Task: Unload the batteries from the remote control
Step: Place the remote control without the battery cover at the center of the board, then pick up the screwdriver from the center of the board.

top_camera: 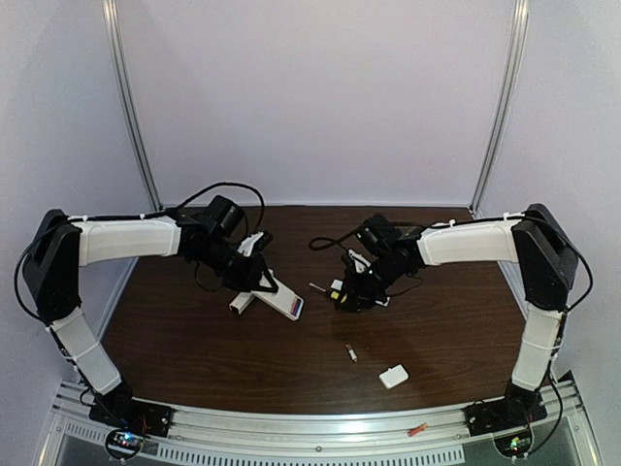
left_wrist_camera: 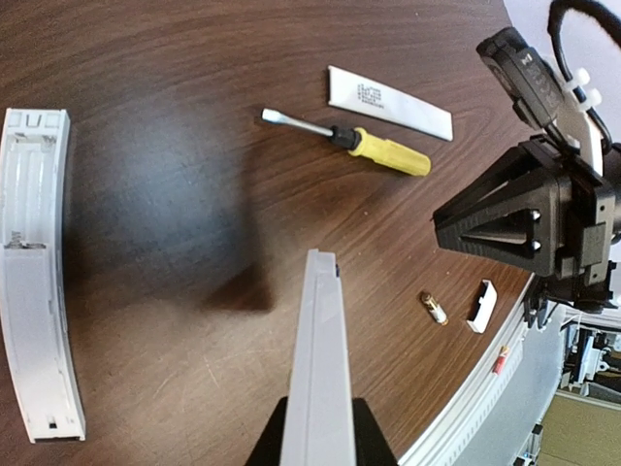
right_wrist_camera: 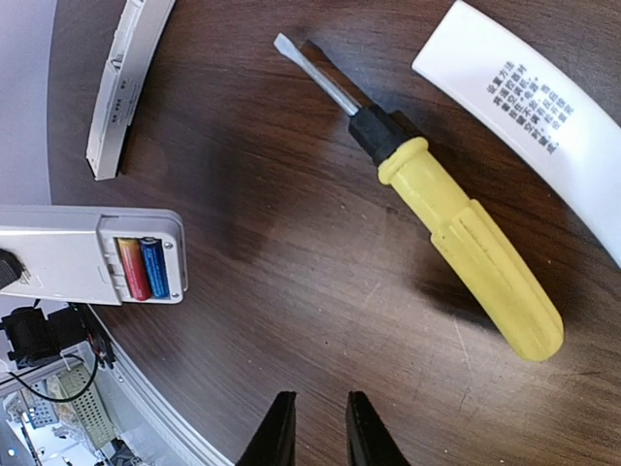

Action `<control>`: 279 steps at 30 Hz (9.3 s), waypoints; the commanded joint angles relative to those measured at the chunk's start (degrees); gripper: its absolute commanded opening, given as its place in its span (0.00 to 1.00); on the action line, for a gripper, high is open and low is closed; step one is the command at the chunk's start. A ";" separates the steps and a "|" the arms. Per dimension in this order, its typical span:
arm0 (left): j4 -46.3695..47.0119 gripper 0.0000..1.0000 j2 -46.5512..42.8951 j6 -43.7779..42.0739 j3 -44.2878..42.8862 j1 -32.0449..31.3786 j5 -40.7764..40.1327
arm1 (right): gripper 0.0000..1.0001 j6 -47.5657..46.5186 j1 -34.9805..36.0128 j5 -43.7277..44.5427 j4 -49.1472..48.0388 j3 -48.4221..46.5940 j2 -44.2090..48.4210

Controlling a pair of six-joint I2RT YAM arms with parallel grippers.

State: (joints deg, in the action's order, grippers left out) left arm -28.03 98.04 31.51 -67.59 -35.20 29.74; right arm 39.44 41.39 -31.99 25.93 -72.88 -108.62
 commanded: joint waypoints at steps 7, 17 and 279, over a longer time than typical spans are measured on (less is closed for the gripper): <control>2.44 0.00 -3.93 -0.93 5.67 -0.13 5.02 | 0.26 -2.55 -0.08 4.06 6.10 -1.47 5.07; 4.11 0.00 -3.89 -0.78 8.68 -0.05 7.71 | 0.35 -4.33 -0.41 7.25 10.89 -0.91 9.01; 12.28 0.83 -13.18 -3.58 -0.66 16.44 25.44 | 0.00 -42.57 4.77 0.69 13.02 -7.06 18.09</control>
State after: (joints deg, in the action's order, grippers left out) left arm -18.98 83.50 27.73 -66.76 -19.05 49.91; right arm -2.11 45.36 -30.02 39.20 -81.23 -92.01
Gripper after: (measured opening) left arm 0.838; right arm 0.166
